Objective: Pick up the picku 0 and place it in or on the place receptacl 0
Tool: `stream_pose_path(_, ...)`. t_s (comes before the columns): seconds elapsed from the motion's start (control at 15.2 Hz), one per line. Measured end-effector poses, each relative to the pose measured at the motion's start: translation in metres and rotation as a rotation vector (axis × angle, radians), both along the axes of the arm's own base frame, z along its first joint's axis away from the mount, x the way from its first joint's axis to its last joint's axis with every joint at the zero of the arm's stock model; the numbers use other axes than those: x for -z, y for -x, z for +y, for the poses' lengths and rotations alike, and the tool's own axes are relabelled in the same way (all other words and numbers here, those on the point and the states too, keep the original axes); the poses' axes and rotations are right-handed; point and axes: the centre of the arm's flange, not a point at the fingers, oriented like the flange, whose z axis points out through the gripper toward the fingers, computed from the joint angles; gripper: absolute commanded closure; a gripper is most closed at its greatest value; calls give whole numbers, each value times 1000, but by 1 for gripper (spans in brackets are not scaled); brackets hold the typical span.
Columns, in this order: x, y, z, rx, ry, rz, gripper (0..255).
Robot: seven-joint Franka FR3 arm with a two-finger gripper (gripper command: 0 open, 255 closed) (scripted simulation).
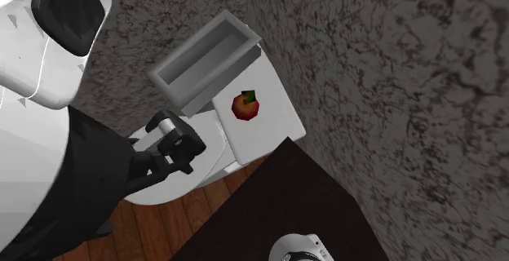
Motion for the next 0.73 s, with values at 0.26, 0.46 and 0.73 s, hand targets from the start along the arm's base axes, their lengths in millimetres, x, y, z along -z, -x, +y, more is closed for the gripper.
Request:
stream_pose_path(0.26, 20, -3, -16, -4, 2, -15, 0)
stream_pose_path(0.46, 49, -5, -40, -9, 4, -36, 0)
stream_pose_path(0.73, 88, -15, -71, -18, 7, -65, 0)
